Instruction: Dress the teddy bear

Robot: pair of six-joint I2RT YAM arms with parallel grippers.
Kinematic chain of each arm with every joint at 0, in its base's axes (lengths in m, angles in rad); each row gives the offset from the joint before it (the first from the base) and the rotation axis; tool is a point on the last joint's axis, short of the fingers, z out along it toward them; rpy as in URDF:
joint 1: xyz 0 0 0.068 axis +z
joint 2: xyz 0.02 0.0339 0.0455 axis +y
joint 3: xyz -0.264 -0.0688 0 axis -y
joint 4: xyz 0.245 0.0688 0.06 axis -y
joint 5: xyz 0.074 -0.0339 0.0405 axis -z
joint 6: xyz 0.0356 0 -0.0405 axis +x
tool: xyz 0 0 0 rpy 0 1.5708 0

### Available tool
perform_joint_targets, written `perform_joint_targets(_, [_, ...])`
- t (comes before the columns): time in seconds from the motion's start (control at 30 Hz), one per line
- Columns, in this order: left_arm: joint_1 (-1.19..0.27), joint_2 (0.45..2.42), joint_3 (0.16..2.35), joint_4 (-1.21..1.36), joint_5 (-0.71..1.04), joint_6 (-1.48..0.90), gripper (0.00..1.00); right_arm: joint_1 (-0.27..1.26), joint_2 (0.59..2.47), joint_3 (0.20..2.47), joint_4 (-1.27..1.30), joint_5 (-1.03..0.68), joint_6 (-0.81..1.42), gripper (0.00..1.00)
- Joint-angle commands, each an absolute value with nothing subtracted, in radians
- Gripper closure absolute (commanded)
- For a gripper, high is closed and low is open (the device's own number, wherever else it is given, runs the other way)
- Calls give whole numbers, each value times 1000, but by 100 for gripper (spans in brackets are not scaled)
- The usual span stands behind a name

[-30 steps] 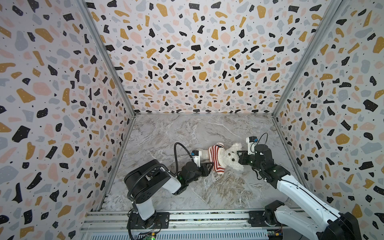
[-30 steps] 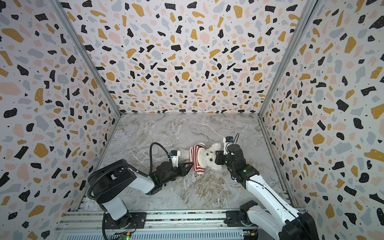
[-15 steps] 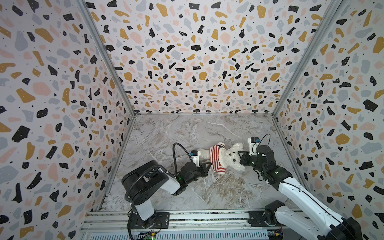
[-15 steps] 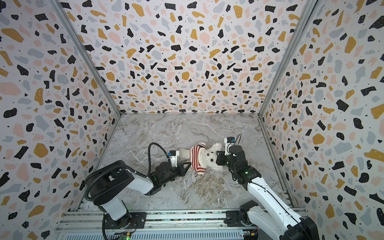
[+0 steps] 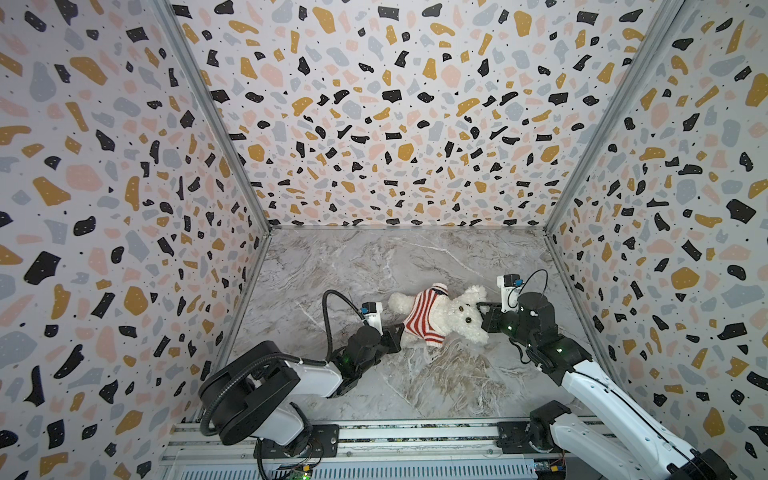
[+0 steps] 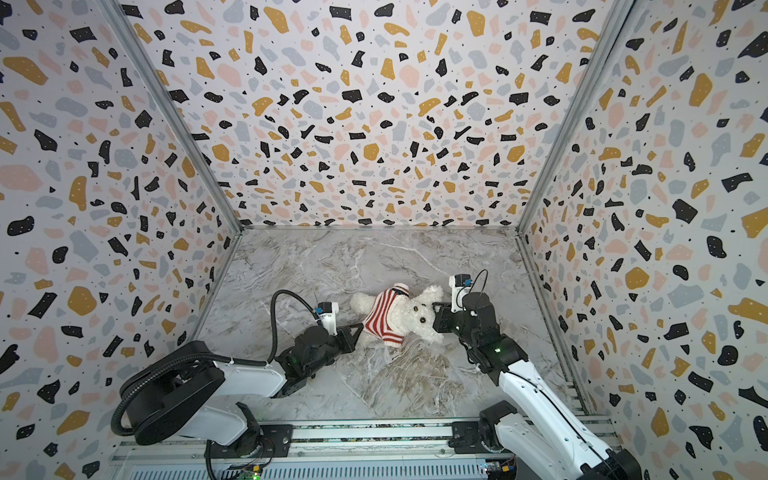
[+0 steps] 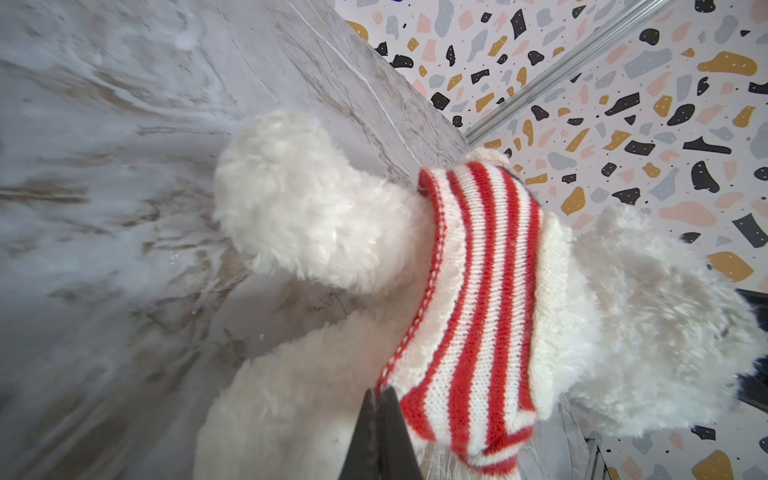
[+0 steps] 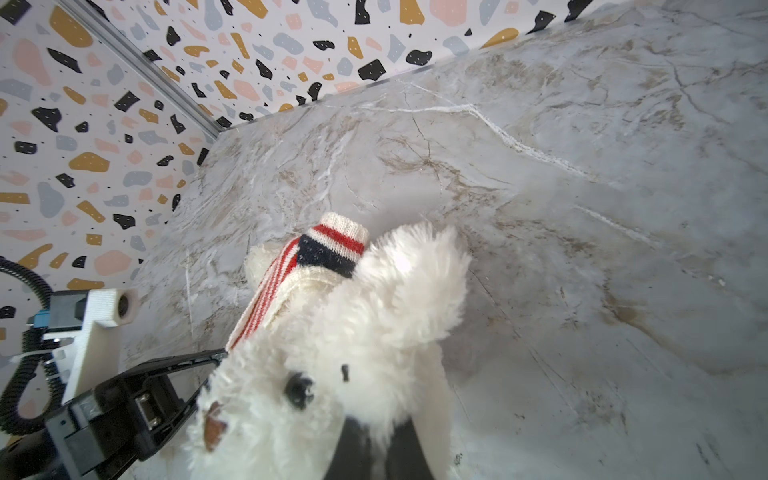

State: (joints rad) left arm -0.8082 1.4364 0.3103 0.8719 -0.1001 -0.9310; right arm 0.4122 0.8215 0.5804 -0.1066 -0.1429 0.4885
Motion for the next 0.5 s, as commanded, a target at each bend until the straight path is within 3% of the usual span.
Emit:
perform_joint_targets(0.0, [-784, 1384, 287, 775, -206, -916, 100, 400, 769, 604, -105, -154, 456, 100])
perform_joint_targets(0.27, [-809, 1324, 349, 720, -133, -785, 100, 406, 735, 578, -4, -308, 446, 100])
perform_joint_targets(0.47, [-848, 1299, 382, 692, -30, -684, 100, 504, 649, 554, 133, -406, 308, 100])
